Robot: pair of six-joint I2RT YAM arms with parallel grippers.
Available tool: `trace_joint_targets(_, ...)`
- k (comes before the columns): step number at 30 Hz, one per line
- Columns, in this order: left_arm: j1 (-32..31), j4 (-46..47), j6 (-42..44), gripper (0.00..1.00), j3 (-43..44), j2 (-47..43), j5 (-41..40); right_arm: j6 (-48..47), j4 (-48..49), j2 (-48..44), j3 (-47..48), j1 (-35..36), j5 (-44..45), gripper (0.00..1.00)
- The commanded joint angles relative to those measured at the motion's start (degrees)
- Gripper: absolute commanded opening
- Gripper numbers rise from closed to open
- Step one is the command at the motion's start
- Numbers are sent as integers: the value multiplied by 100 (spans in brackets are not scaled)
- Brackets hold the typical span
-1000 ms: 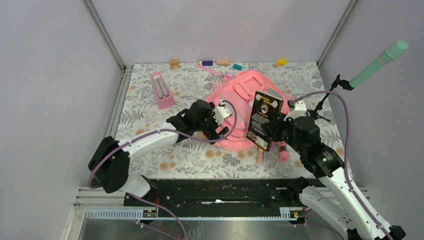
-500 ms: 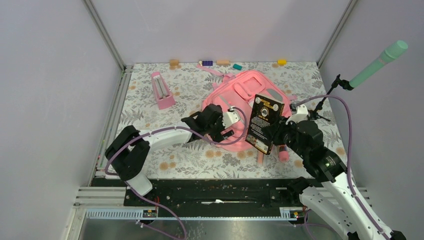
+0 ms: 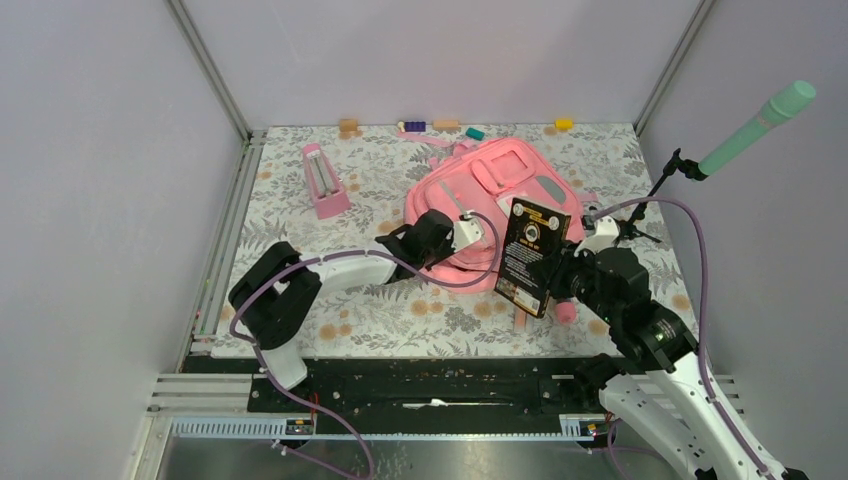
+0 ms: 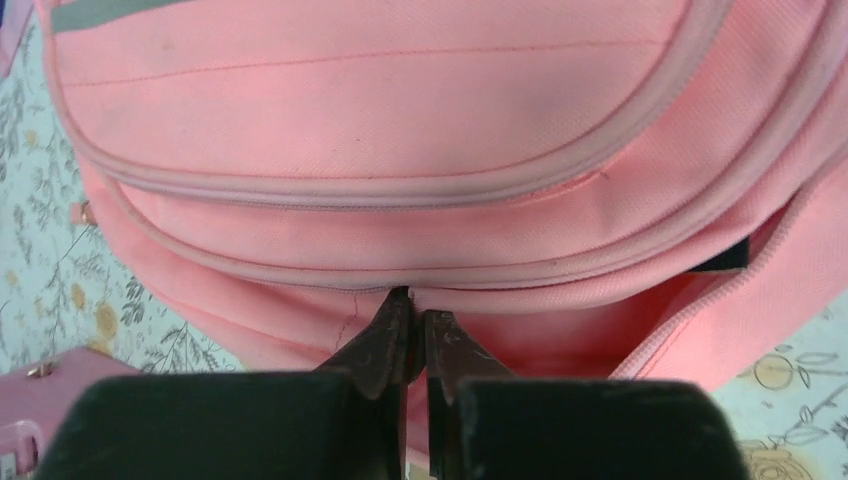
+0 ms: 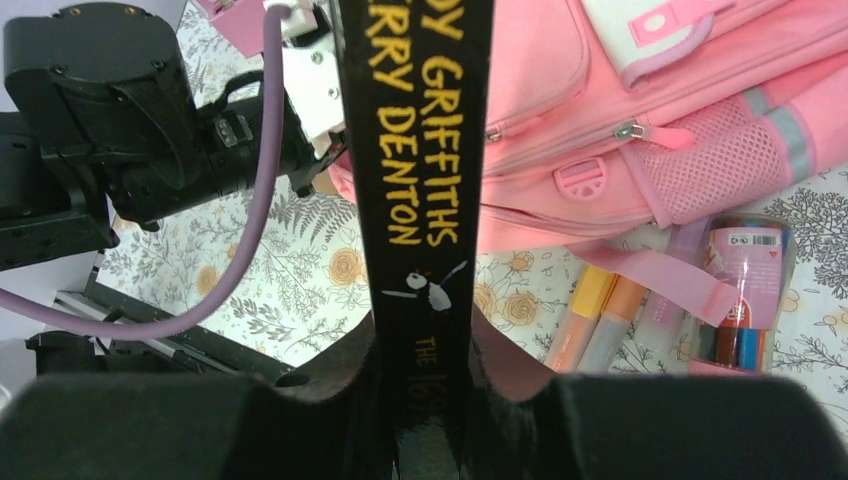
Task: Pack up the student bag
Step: Place the book in the student bag.
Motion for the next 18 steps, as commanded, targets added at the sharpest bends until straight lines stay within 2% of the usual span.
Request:
trace_joint_targets(1,70,314,-326,0,379,100,-917,47,207,-81,-13,-23,123,0)
trace_joint_targets(4,115,183,-649,0,521,96,-1264,72,213,-49,-156,-23,164,0)
trace_joint_targets(8,241,-272,-1175,0,843,12,-1322,91,215,37,-259,-22,159,0)
trace_joint_targets(13,398,-841,-1849,0,1268,-187,-1131,92,216,89,-318,-27,83,0)
trace_joint_targets(18,415,-1242,-2303,0,1670,-560,-615,271,252,166,-374,-23,-351,0)
